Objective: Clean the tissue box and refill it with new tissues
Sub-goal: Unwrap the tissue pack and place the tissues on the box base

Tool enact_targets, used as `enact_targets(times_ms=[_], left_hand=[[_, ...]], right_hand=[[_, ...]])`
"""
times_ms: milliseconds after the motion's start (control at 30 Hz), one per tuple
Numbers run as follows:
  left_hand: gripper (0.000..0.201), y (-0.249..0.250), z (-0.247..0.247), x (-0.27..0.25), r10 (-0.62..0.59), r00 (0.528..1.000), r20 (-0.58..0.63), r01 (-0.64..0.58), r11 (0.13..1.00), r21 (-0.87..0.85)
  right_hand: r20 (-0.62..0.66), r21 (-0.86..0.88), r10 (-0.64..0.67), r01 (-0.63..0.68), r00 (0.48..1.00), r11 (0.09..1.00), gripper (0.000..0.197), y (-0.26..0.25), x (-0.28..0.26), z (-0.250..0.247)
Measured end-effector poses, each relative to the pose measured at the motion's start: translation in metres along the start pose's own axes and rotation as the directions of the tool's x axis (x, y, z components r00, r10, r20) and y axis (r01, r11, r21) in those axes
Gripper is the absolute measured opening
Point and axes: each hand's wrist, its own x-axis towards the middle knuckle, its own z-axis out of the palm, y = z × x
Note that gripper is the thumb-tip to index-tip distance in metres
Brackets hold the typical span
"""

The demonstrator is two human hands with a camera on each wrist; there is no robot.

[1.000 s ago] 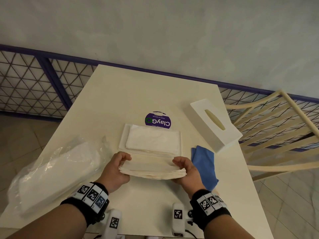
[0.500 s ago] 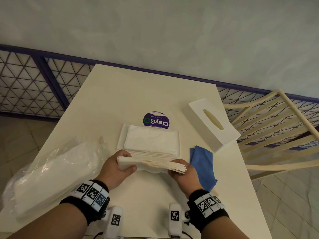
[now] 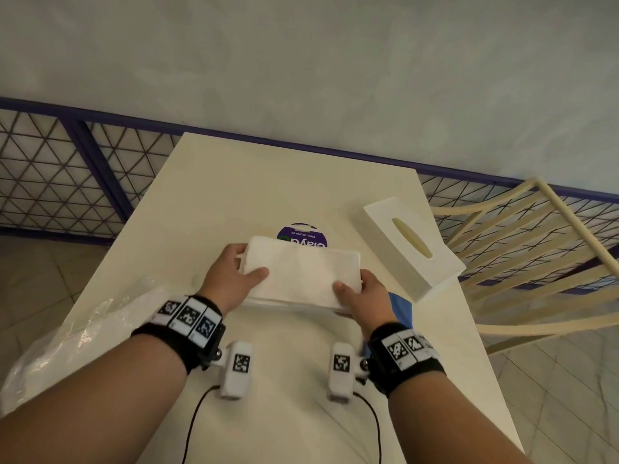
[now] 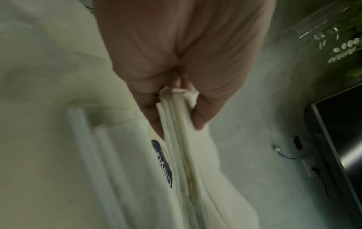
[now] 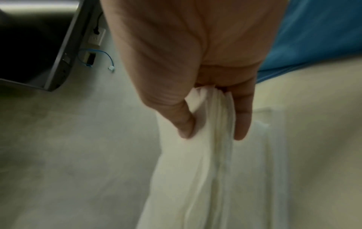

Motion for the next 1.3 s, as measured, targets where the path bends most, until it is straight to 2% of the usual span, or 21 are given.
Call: enact_targets(times_ms=[100,200,400,500,600,667,733,800,867,933,1000,1133,1300], left_hand=[[0.061,0.007,0.0,0.021,-0.059,0.998,-0.002,0.059,0.99,0.125],[0.065,0.003,0.004,0.034,-0.092,0.996,-0.017,0.094,0.974,0.208],[0.073,-0.006,0.006,0.042,-0.09,0.996,-0.018,0.091,0.963,0.254],[0.057,0.002,-0.011,0.032,-0.018,0.998,-0.059,0.031,0.976,0.216],[0.037,0.007,-0.051,0.008,0.125,0.981,-0.148,-0.088,0.967,0.239],[0.034,0.0,-0.085,-0.014,0.147,0.964,-0.22,-0.072,0.945,0.319],[0.037,-0.016,-0.117,-0.036,0.045,0.963,-0.266,0.073,0.906,0.418],[0.04,-0.037,-0.142,-0.054,-0.052,0.948,-0.315,0.212,0.84,0.499],[0.045,-0.062,-0.158,-0.07,-0.079,0.922,-0.378,0.309,0.739,0.599],[0.052,-0.083,-0.165,-0.085,-0.12,0.903,-0.413,0.391,0.626,0.674],[0.059,-0.1,-0.166,-0.098,-0.219,0.881,-0.42,0.466,0.56,0.685],[0.061,-0.123,-0.16,-0.111,-0.31,0.898,-0.313,0.437,0.538,0.721],[0.068,-0.141,-0.164,-0.117,-0.244,0.943,-0.227,0.326,0.535,0.78]], right_hand=[[-0.045,-0.095,0.039,-0.043,0.998,0.995,0.037,-0.015,0.02,0.006],[-0.055,-0.157,0.053,-0.061,0.997,0.986,0.038,-0.018,0.033,0.013],[-0.078,-0.324,0.092,-0.112,0.993,0.939,0.055,-0.016,0.043,0.012],[-0.12,-0.383,0.018,-0.064,0.993,0.921,0.057,-0.015,0.04,0.009],[-0.123,-0.317,-0.118,0.074,0.985,0.946,0.039,-0.021,0.026,0.02],[-0.042,-0.312,-0.173,0.151,0.984,0.938,0.028,-0.027,0.014,0.04],[0.112,-0.312,-0.196,0.222,0.974,0.924,0.021,-0.032,0.002,0.068],[0.319,-0.345,-0.2,0.31,0.926,0.886,0.022,-0.033,-0.008,0.102],[0.481,-0.387,-0.177,0.389,0.859,0.836,0.026,-0.033,-0.015,0.137],[0.535,-0.409,-0.181,0.44,0.825,0.8,0.03,-0.037,-0.018,0.165],[0.547,-0.432,-0.185,0.464,0.817,0.773,0.033,-0.043,-0.019,0.189],[0.628,-0.57,-0.056,0.508,0.776,0.646,0.032,-0.054,-0.016,0.228],[0.712,-0.585,-0.035,0.62,0.702,0.522,0.022,-0.068,-0.021,0.253]])
